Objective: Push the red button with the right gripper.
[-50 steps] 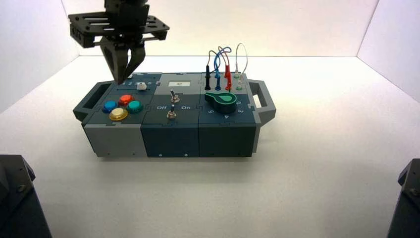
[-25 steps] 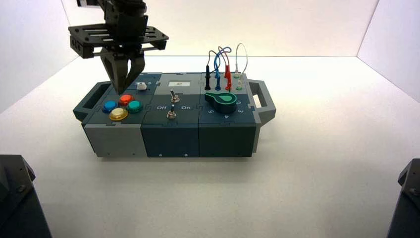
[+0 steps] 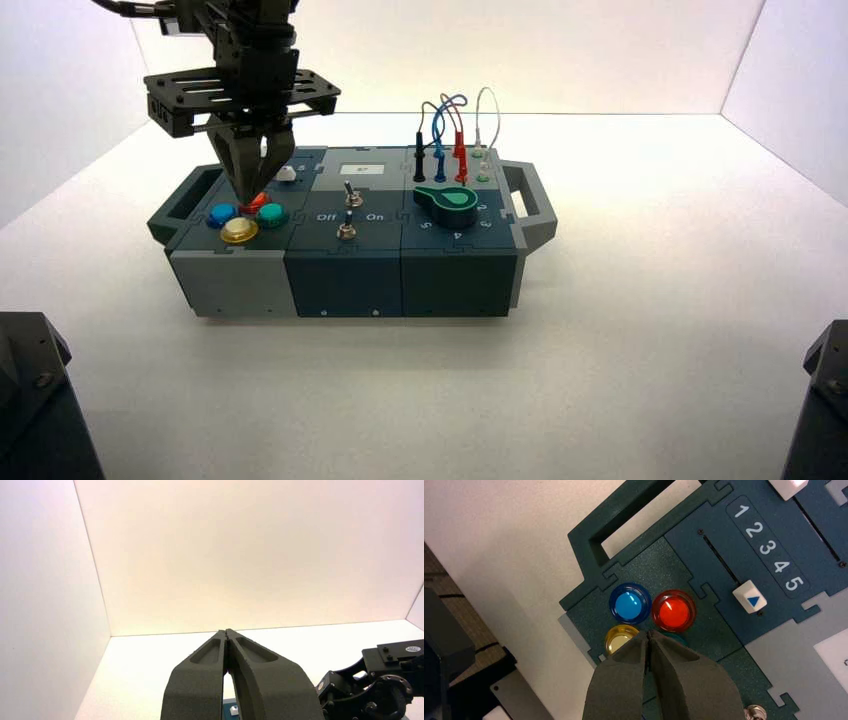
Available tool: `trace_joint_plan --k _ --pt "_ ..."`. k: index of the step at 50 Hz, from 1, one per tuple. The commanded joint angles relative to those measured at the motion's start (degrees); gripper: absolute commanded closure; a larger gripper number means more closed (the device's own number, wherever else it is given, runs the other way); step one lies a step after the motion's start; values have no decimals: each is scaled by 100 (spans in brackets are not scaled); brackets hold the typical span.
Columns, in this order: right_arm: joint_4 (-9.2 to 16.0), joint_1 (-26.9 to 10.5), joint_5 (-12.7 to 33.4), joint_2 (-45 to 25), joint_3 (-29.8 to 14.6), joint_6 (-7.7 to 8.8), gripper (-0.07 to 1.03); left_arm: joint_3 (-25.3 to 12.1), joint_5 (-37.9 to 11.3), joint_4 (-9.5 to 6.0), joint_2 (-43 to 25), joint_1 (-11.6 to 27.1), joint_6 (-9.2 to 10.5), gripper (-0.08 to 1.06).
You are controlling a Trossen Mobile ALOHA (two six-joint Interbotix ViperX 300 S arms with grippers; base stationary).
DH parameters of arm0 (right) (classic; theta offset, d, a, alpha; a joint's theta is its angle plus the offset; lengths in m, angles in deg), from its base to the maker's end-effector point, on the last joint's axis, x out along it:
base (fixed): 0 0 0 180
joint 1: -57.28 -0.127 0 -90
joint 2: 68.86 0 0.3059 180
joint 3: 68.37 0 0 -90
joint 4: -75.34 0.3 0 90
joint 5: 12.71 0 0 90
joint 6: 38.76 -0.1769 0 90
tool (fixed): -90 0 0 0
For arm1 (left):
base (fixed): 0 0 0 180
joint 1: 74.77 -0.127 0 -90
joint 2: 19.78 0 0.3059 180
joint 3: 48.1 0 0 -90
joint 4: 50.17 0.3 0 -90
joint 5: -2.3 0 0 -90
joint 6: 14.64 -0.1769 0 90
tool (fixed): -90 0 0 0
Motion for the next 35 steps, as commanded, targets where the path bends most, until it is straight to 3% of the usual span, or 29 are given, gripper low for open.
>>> trace_joint_plan --k 1,35 --pt "18 -53 -18 132 -185 18 98 -176 18 9 -26 -18 -18 101" --pt "-44 123 -9 70 -290 9 98 -176 26 9 26 -26 -26 101"
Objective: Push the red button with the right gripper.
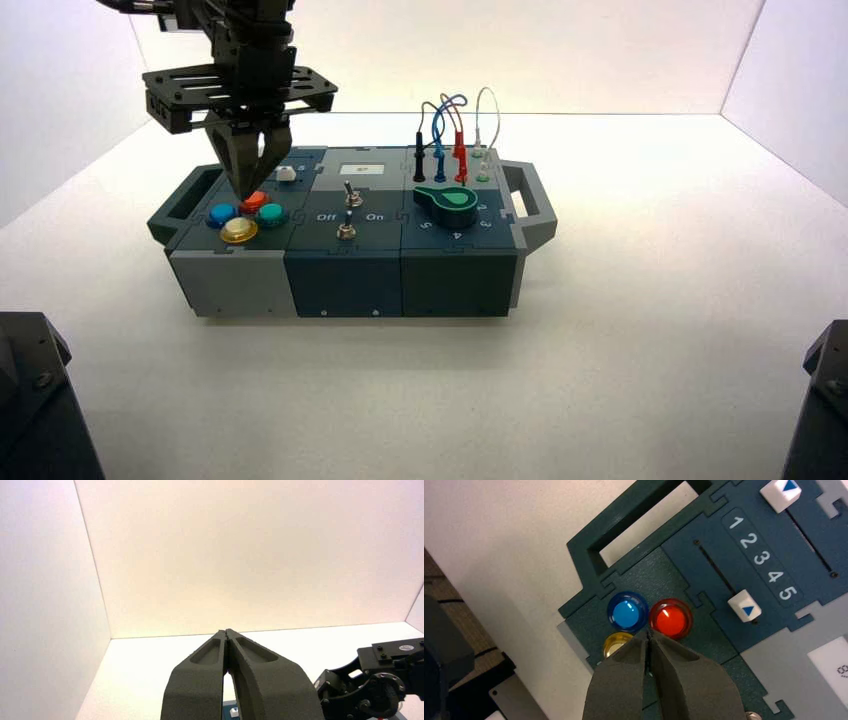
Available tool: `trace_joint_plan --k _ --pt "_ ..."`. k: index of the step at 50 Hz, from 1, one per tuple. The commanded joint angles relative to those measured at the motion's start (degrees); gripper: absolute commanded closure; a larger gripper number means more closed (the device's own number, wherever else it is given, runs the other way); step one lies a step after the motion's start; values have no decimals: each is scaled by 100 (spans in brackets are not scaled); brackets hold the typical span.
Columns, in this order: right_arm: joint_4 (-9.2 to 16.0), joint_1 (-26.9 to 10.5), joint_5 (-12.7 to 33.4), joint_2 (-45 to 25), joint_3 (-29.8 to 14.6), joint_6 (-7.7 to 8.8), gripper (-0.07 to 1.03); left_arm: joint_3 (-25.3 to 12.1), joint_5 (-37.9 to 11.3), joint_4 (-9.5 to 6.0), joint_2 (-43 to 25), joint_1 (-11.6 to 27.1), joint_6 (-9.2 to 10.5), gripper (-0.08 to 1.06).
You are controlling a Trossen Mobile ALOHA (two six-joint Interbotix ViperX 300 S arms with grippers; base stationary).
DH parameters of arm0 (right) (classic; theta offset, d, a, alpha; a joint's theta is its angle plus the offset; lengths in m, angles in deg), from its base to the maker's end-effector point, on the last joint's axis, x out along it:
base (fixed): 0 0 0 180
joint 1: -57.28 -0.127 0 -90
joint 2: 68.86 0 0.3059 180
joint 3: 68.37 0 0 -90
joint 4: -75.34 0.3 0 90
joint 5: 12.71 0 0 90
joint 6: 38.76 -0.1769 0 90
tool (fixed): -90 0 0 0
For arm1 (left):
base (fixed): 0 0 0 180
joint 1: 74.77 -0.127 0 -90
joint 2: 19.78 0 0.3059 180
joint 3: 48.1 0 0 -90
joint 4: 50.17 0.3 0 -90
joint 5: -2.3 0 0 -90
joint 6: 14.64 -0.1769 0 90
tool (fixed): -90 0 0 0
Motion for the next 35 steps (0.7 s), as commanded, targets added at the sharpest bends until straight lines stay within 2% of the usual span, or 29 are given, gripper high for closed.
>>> trace_joint_plan --k 1,35 --pt "-9 79 -18 123 -176 9 98 -185 35 9 -44 -26 -26 101" --pt "-9 141 -18 -88 -220 -9 98 -185 44 18 -26 -26 -44 101"
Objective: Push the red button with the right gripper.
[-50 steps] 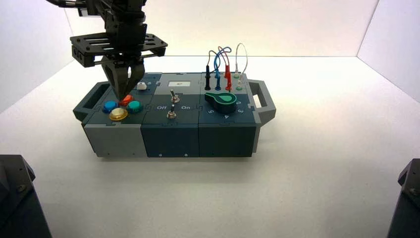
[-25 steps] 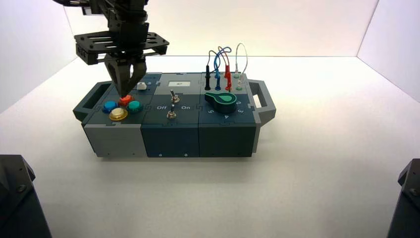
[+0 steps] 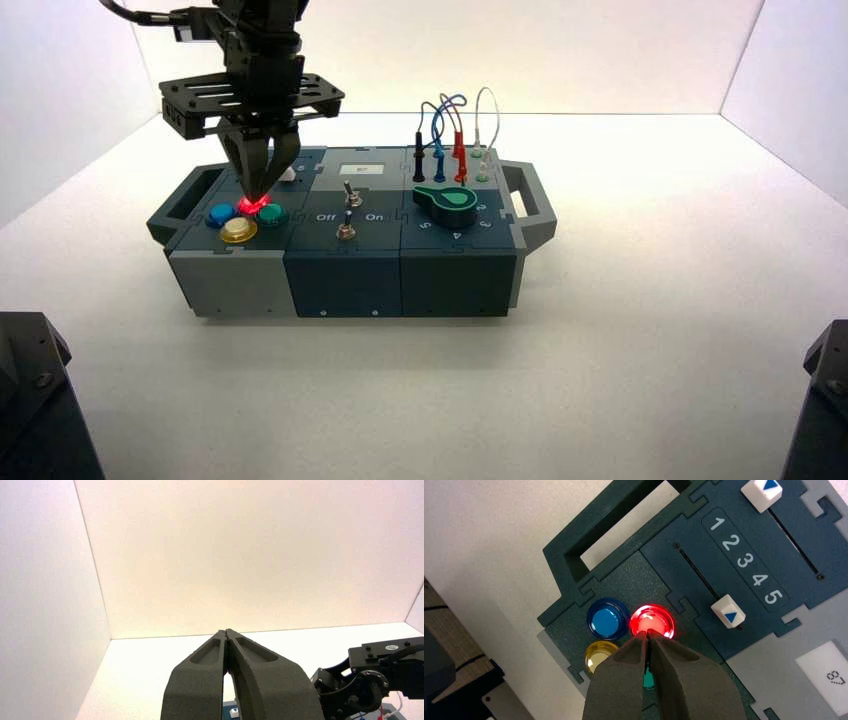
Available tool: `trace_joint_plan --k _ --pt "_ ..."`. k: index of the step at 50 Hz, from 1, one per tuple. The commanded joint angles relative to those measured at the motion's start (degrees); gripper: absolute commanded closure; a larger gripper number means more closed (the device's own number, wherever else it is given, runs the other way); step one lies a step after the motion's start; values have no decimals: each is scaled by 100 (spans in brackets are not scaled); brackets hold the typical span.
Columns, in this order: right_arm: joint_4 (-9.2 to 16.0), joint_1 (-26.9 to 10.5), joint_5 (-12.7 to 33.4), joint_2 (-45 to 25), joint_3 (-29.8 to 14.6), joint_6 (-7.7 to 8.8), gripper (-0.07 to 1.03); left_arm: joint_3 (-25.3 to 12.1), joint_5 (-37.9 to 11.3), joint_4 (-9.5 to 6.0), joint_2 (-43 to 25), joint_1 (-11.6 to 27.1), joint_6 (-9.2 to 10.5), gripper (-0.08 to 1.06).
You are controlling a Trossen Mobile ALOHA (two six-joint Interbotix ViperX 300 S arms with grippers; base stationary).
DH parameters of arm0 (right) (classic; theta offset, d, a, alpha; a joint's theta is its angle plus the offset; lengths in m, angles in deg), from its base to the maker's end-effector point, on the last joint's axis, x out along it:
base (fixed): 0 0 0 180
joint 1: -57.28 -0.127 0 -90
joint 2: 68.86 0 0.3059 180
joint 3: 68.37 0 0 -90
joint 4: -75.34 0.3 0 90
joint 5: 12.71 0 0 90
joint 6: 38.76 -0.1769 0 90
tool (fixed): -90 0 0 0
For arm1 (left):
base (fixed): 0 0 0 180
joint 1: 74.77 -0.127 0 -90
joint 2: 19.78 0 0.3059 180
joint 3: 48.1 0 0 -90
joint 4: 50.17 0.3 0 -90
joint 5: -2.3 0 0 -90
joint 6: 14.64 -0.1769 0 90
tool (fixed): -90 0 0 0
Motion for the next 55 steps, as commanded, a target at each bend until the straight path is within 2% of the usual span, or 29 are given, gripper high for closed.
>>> trace_joint_plan --k 1,20,26,31,42,55 --pt "9 18 -9 88 -132 0 98 -176 44 9 -35 -26 -44 101" --pt "9 18 70 105 -123 -9 98 -176 44 18 -44 -26 -53 101" --pt "-79 26 62 132 -132 -9 98 -167 44 18 -53 -26 -70 101" --pt "-149 26 70 229 -141 -9 98 -158 26 18 -62 -26 -70 101" --pt "-132 26 325 396 -123 -62 98 -167 26 26 -79 -26 -70 101" --pt "-158 26 316 668 -193 -79 98 -176 26 26 -70 -26 -79 101"
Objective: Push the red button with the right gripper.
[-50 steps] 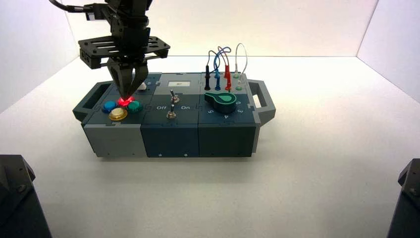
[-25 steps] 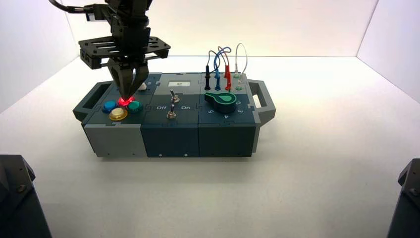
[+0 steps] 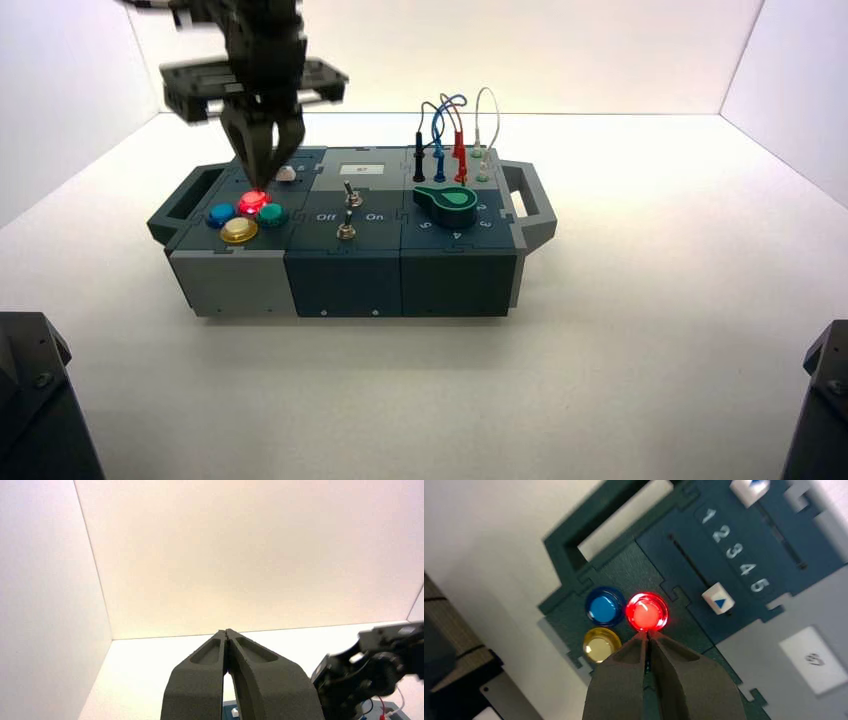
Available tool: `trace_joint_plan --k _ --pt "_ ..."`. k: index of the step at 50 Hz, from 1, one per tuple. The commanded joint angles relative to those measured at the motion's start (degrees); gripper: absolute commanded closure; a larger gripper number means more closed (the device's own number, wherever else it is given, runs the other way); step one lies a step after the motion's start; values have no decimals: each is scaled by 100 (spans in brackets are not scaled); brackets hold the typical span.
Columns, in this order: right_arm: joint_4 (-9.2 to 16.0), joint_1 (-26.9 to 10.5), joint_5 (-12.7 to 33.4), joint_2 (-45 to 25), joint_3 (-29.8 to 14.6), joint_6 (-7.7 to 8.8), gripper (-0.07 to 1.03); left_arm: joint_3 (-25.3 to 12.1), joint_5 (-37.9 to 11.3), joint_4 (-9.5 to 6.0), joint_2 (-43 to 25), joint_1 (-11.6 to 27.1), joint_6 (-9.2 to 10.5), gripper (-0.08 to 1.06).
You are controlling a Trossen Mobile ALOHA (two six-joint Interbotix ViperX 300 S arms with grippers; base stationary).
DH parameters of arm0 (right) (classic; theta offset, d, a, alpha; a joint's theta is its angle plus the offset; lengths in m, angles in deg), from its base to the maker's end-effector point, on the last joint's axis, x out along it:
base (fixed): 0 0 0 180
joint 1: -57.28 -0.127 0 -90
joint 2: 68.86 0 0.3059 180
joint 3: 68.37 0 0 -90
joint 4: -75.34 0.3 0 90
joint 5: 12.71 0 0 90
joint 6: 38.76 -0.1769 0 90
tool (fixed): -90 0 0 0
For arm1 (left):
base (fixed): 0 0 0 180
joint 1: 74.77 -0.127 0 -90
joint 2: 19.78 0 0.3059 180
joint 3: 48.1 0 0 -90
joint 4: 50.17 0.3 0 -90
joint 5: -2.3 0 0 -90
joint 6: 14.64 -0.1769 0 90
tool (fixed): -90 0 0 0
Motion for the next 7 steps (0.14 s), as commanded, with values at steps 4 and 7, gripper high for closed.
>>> trace_joint_plan --k 4,7 --pt "9 18 70 316 -264 -9 98 -176 18 18 -62 -26 -26 101" --pt "9 18 123 290 -334 -18 98 -176 9 18 -70 -26 -35 101"
